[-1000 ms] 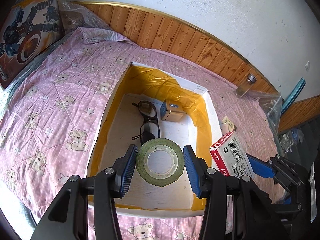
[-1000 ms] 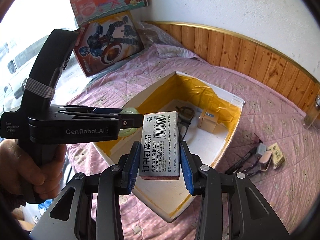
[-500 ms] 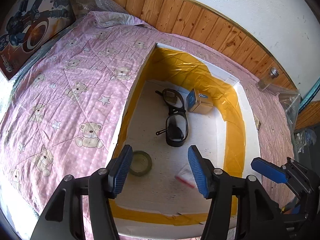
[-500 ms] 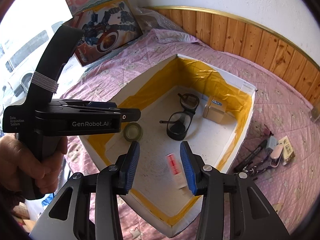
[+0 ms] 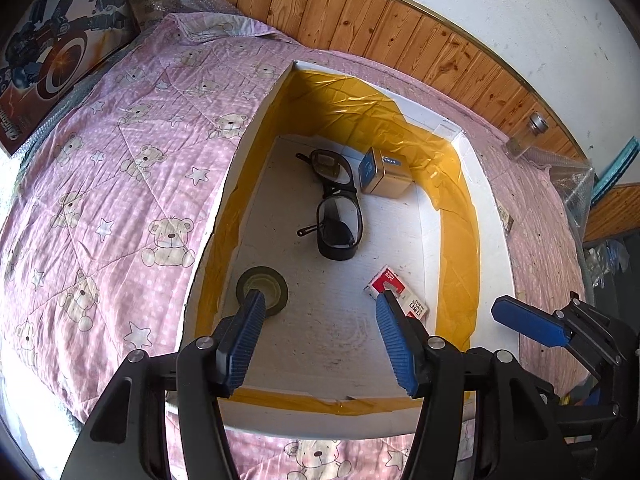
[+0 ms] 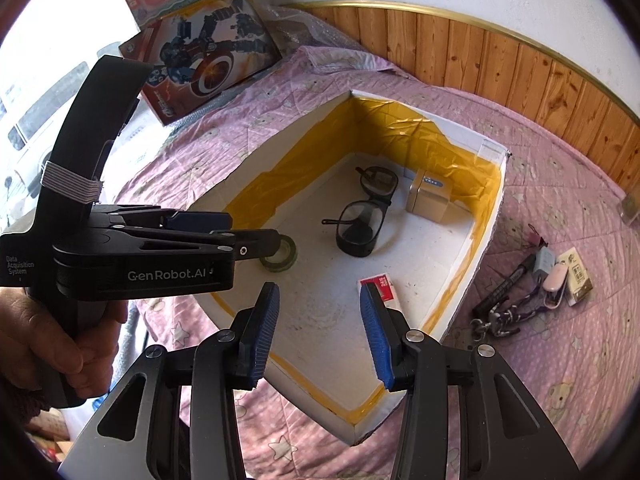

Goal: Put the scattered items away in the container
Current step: 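Open both tools to release the staple box and tape into the box, then move both tools back toward the stapler and purple figure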

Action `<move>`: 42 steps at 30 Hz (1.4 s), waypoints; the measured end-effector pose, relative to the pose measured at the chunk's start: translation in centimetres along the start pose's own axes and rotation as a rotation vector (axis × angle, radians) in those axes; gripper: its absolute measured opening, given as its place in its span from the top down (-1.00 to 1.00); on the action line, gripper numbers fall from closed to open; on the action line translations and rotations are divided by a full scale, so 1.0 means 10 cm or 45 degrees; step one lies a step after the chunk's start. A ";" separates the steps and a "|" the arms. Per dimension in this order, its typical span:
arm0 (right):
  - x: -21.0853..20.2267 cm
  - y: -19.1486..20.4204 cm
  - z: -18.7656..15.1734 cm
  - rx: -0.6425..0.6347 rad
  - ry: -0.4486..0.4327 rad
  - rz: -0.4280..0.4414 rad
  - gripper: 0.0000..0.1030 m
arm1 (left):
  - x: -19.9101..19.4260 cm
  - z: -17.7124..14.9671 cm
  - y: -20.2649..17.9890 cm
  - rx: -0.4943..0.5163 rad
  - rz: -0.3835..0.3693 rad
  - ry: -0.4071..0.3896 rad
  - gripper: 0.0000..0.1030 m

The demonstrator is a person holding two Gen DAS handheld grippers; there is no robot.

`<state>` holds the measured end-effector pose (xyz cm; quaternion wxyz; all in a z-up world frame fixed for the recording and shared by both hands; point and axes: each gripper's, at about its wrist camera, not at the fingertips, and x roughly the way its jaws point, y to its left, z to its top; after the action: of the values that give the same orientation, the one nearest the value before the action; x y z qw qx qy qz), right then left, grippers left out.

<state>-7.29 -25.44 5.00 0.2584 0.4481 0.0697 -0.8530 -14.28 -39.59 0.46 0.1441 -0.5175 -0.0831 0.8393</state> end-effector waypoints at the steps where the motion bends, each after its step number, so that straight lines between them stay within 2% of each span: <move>1: -0.02 0.01 -0.01 -0.001 -0.003 -0.001 0.12 | -0.02 -0.01 -0.01 0.001 -0.003 -0.002 -0.15; 26: -0.50 0.10 -0.33 0.051 -0.052 0.000 0.11 | -0.52 -0.33 -0.28 0.065 -0.012 -0.052 -0.15; 42: -0.84 -0.19 -0.71 0.134 -0.103 0.034 0.11 | -0.71 -0.60 -0.61 0.112 -0.045 -0.054 -0.15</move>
<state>0.85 -18.09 7.35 0.2483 0.4272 0.0084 -0.8693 -4.92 -36.20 5.52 0.1797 -0.4912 -0.0583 0.8503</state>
